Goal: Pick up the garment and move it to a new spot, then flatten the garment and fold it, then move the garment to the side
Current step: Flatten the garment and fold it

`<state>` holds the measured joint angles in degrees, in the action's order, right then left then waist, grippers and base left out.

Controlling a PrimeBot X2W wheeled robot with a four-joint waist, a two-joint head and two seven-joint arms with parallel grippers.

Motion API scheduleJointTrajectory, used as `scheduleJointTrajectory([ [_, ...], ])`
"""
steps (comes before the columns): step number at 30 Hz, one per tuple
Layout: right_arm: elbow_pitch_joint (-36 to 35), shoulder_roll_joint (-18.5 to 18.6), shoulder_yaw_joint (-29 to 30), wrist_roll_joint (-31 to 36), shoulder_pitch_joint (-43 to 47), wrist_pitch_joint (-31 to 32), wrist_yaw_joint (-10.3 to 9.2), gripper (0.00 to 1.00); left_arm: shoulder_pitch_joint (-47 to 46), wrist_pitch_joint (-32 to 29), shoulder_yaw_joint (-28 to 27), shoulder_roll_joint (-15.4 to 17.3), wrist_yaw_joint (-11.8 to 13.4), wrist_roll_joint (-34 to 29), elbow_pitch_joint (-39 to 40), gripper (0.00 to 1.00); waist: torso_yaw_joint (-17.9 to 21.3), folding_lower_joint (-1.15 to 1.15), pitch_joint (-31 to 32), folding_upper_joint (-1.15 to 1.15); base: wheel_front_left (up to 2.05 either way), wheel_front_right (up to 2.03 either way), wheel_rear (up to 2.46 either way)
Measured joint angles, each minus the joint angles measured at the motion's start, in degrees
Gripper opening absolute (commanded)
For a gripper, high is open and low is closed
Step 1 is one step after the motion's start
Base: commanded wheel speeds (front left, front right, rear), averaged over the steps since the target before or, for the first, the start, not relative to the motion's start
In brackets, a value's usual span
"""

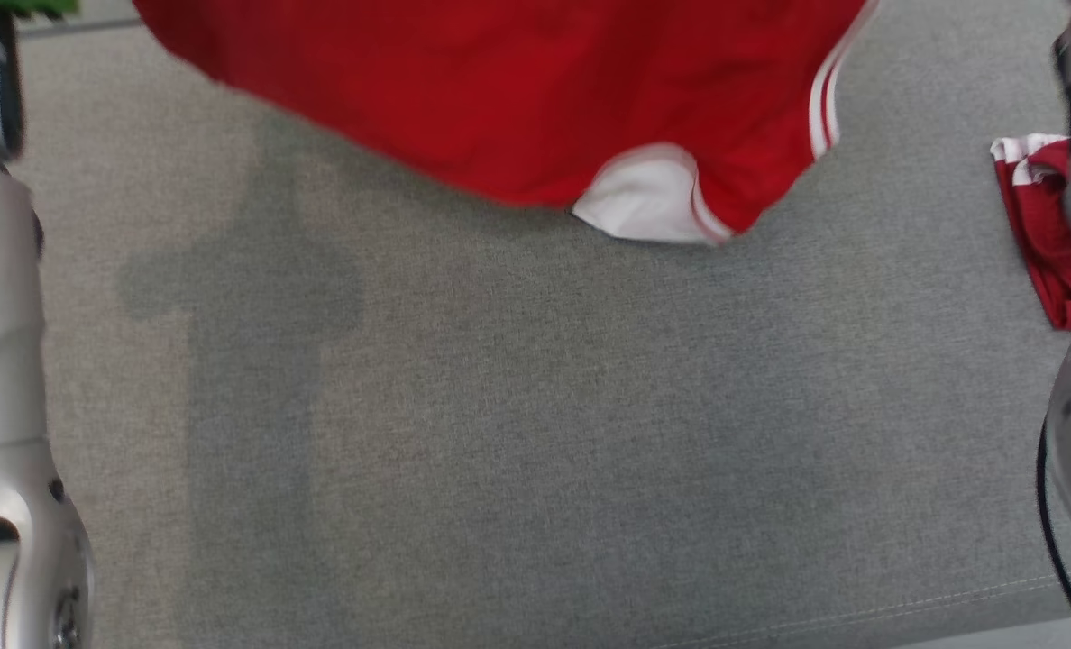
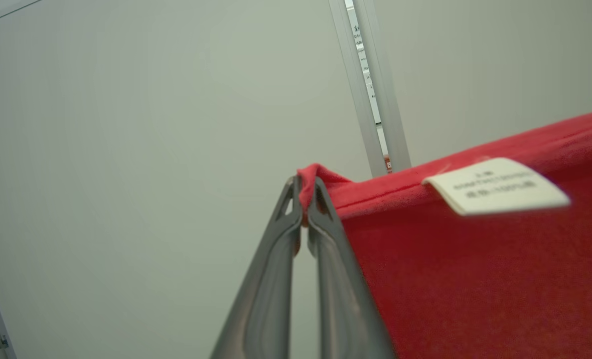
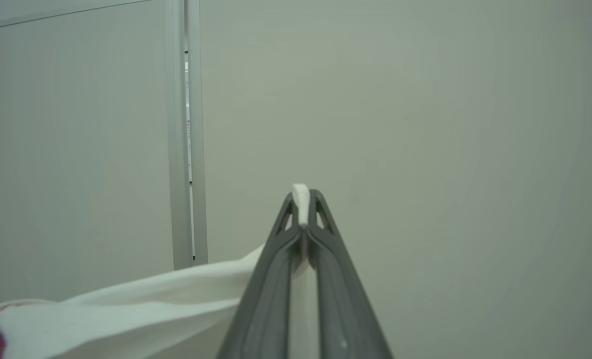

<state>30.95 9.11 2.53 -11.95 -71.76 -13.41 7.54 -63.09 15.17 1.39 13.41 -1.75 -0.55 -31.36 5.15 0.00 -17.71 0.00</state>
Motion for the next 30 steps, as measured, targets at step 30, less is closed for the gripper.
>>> scheduleJointTrajectory([
  [30, -8.6, -0.7, 5.1, -6.0, 33.4, -1.6, 0.08, 0.0, 26.0, 0.0, -4.5, -7.6, 4.5, 5.1, 1.2, 0.0, 0.2, 0.01, -12.9, 0.0, 0.0, 0.0, 0.0],
])
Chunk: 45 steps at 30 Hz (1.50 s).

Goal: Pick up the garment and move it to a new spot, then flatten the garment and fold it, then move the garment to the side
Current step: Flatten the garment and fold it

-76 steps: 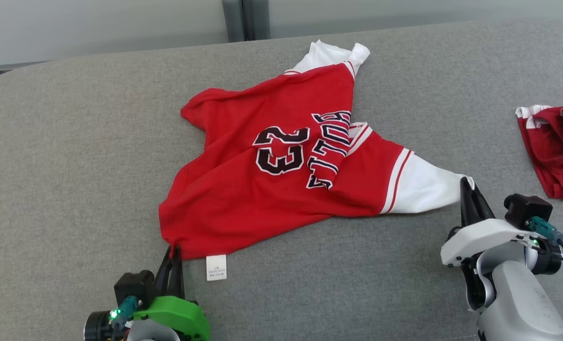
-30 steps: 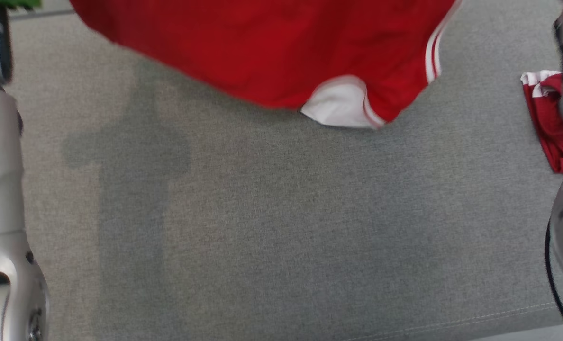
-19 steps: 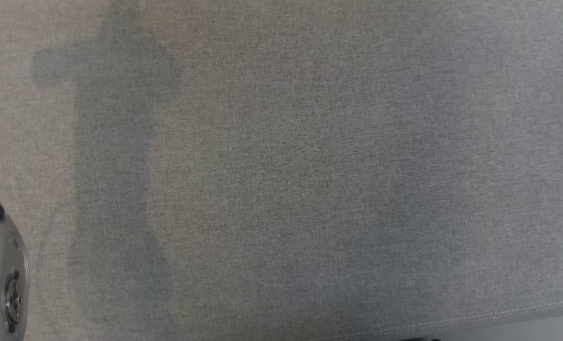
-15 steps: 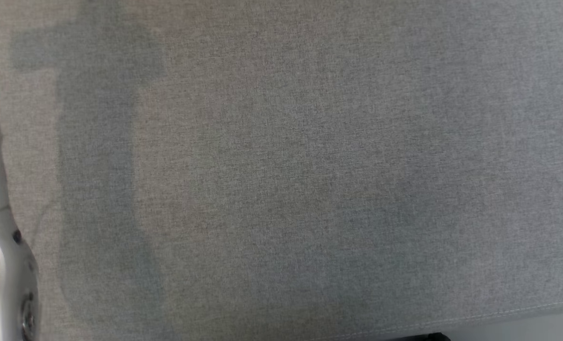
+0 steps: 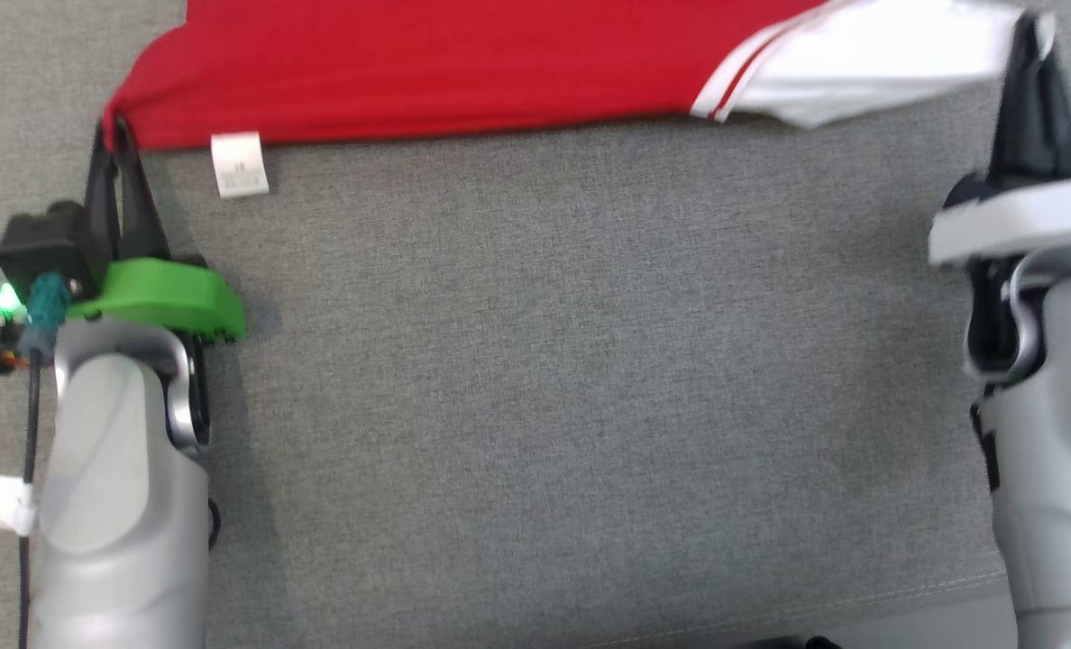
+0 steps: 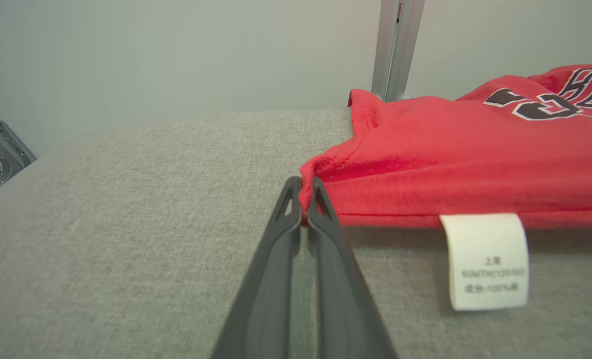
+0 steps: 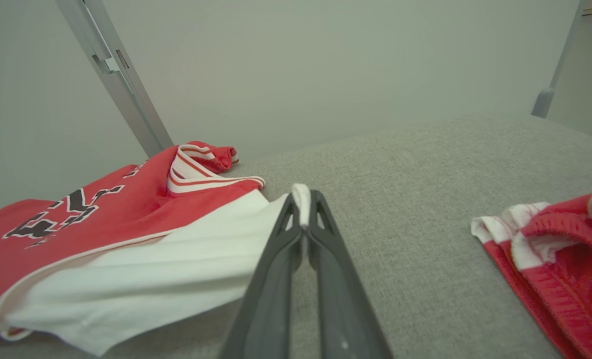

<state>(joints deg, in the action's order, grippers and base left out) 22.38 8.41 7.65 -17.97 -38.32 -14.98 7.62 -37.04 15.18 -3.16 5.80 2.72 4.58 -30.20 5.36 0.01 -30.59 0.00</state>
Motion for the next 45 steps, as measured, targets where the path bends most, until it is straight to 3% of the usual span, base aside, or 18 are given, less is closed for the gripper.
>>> scheduleJointTrajectory([
  [6, 2.2, 0.4, -3.3, -2.9, 12.8, 0.0, 0.0, 0.0, 10.1, 0.0, -1.1, -1.9, -0.7, 0.2, 0.0, 0.0, 0.0, -0.01, 5.0, 0.0, 0.0, 0.0, 0.0],
  [16, 6.4, -0.2, -5.5, -3.1, 24.7, 0.0, 0.01, 0.0, 24.0, 0.0, -2.6, -3.2, -0.5, 1.9, 0.7, 0.0, -0.2, -0.01, 15.0, 0.0, 0.0, 0.0, 0.0],
  [29, 8.9, -0.3, -7.6, -3.2, 36.8, -0.1, -0.01, 0.0, 40.1, 0.0, 3.6, -3.2, 0.2, 5.6, 1.5, 0.0, -0.8, -0.01, 27.7, 0.0, 0.0, 0.0, 0.0],
  [37, 5.4, -0.1, -6.8, -4.3, 38.2, -0.1, -0.07, 0.0, 42.5, 0.0, 6.6, -3.2, 0.2, 6.5, 7.3, 0.0, -2.0, -0.01, 30.6, 0.0, 0.0, 0.0, 0.0],
  [45, 2.7, -0.4, -5.4, -3.4, 25.8, -0.1, -0.08, 0.0, 31.4, 0.0, 6.8, -3.1, 0.0, 4.9, 7.6, 0.0, -2.1, -0.01, 26.8, 0.0, 0.0, 0.0, 0.0],
])
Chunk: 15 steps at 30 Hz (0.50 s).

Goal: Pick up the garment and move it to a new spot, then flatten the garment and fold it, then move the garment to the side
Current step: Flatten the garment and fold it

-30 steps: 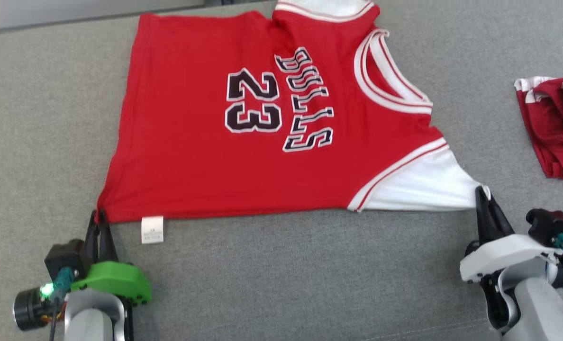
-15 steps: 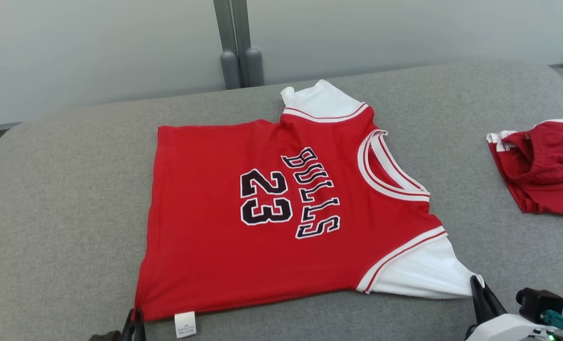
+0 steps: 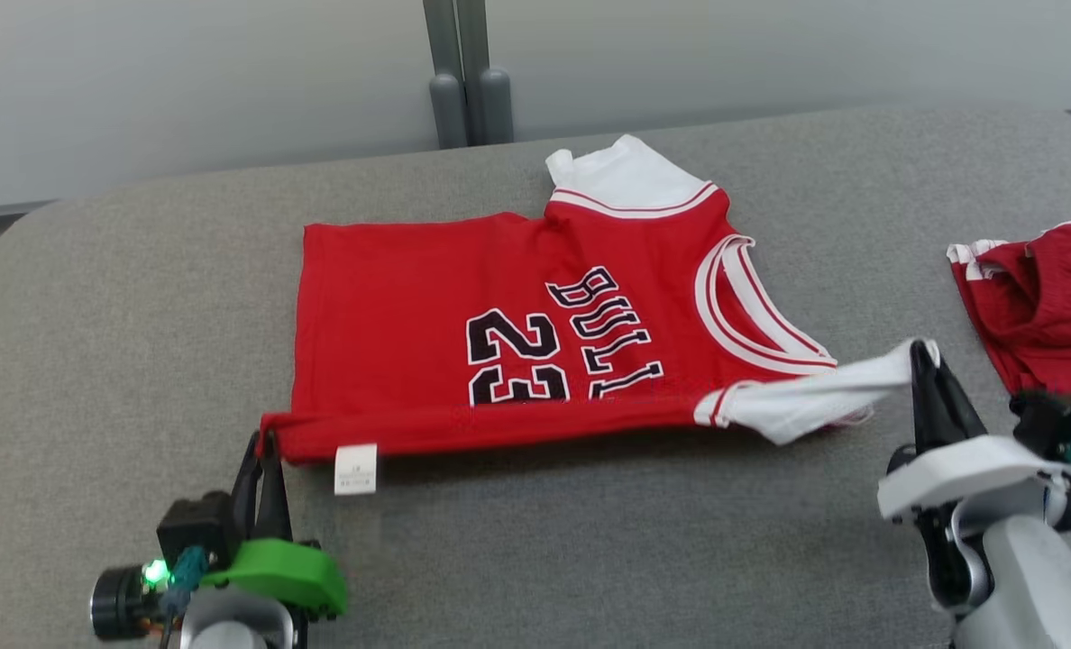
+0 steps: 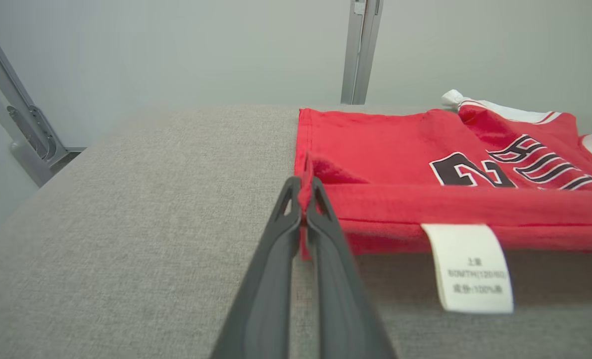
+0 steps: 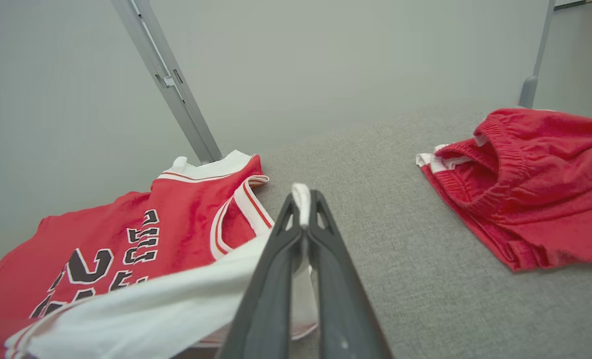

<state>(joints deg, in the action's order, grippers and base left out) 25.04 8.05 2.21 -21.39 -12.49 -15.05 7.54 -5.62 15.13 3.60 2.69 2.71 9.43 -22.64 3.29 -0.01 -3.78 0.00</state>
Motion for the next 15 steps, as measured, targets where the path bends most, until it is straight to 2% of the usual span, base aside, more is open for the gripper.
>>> scheduleJointTrajectory([
  [9, 7.1, 0.2, 0.8, 4.1, -15.0, 0.0, 0.0, 0.0, -13.5, 0.0, 1.6, 0.0, -1.0, -2.5, -7.3, 0.0, -0.2, 0.0, -6.6, 0.0, 0.0, 0.0, 0.0],
  [15, 11.7, -0.6, 2.2, 7.5, -22.1, 0.0, 0.0, 0.0, -19.3, 0.0, 2.6, 0.0, 0.3, -1.8, -11.3, 0.0, -0.5, 0.0, -11.0, 0.0, 0.0, 0.0, 0.0],
])
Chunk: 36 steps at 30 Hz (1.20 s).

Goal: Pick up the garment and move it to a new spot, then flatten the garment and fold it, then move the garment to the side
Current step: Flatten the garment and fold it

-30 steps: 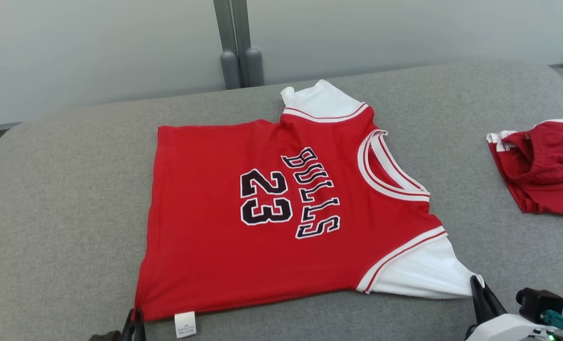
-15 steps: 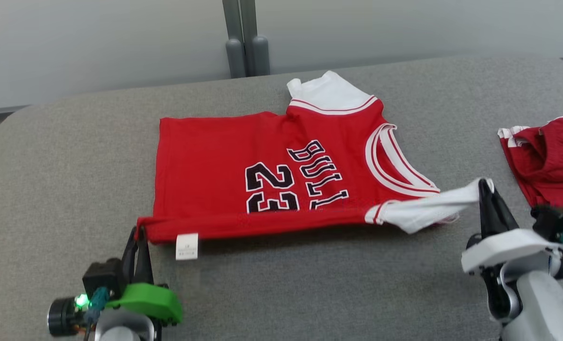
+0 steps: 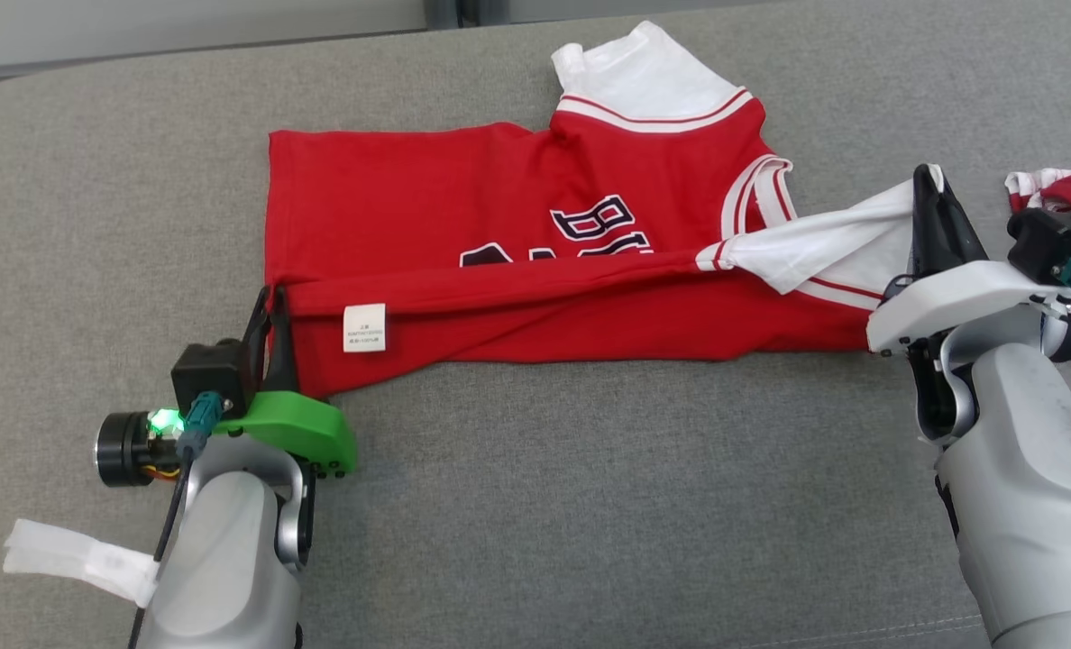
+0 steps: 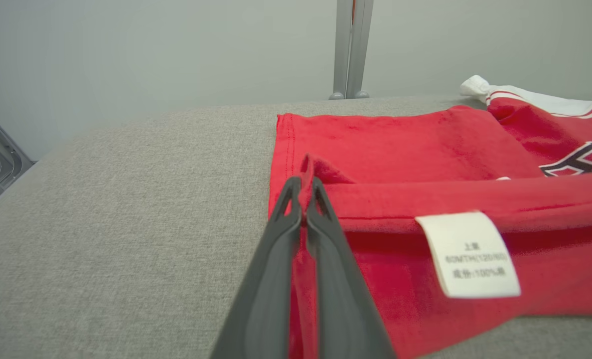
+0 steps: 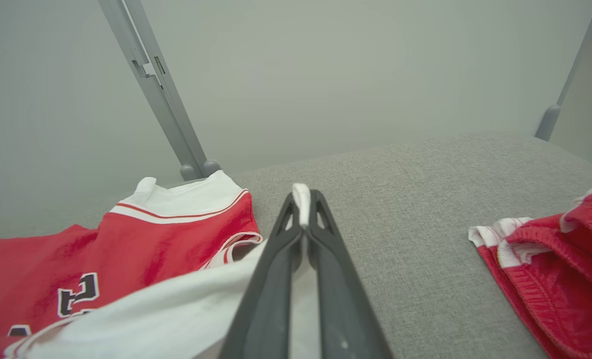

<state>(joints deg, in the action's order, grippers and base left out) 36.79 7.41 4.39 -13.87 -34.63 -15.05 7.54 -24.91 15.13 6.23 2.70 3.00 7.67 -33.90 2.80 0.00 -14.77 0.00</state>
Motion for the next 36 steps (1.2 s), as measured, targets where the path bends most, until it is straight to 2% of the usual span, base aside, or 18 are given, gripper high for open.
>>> scheduleJointTrajectory([
  [7, 3.7, -0.6, 0.6, 3.0, -4.5, 0.0, 0.0, 0.0, -4.5, 0.0, 0.1, 0.0, 0.4, -0.6, -1.9, 0.0, -0.4, 0.0, -3.4, 0.0, 0.0, 0.0, 0.0],
  [8, 4.0, -0.7, 0.7, 3.1, -4.8, 0.0, 0.0, 0.12, -4.7, 0.0, 0.2, 0.0, 0.4, -0.8, -2.0, 0.0, -0.5, 0.0, -3.7, 0.0, 0.0, 0.0, 0.0],
  [9, 4.4, -0.9, 0.7, 3.4, -5.0, 0.0, 0.0, 0.31, -4.9, 0.0, 0.2, 0.0, 0.5, -0.8, -2.1, 0.0, -0.5, 0.0, -4.0, 0.0, 0.0, 0.0, 0.0],
  [10, 4.7, -1.1, 0.9, 3.5, -5.2, 0.0, 0.0, 0.67, -4.9, 0.0, 0.1, 0.0, 0.5, -0.8, -2.2, 0.35, -0.6, 0.0, -4.2, 0.0, 0.0, 0.0, 0.0],
  [11, 4.9, -1.3, 1.1, 3.5, -5.4, 0.0, 0.0, 1.0, -4.9, 0.0, 0.0, 0.0, 0.6, -0.8, -2.2, 0.51, -0.6, 0.0, -4.3, 0.0, 0.0, 0.0, 0.0],
  [12, 5.1, -1.4, 1.2, 3.5, -5.5, 0.0, 0.0, 1.0, -4.9, 0.0, -0.3, 0.0, 0.8, -0.8, -2.2, 1.0, -0.6, 0.0, -4.3, 0.0, 0.0, 0.0, 0.0],
  [18, 0.6, -1.8, 2.6, 3.5, -5.2, 0.0, 0.0, 1.0, -4.5, 0.0, -0.9, 0.0, 1.0, -0.5, -1.2, 1.0, -0.5, 0.0, -3.9, 0.0, 0.0, 0.0, 0.0],
  [24, -3.5, -2.4, 1.8, 2.9, 0.5, 0.0, -0.01, 1.0, -1.0, 0.0, -1.0, 0.0, 1.5, 0.8, 1.9, 1.0, -0.6, 0.0, -2.9, 0.0, 0.0, 0.0, 0.0],
  [36, -5.4, -3.0, -0.7, 1.0, 10.6, 0.0, -0.01, 1.0, 4.8, 0.0, 1.2, 0.0, 1.0, 4.5, 0.7, 1.0, 0.4, 0.0, -1.2, 0.0, 0.0, 0.0, 0.0],
])
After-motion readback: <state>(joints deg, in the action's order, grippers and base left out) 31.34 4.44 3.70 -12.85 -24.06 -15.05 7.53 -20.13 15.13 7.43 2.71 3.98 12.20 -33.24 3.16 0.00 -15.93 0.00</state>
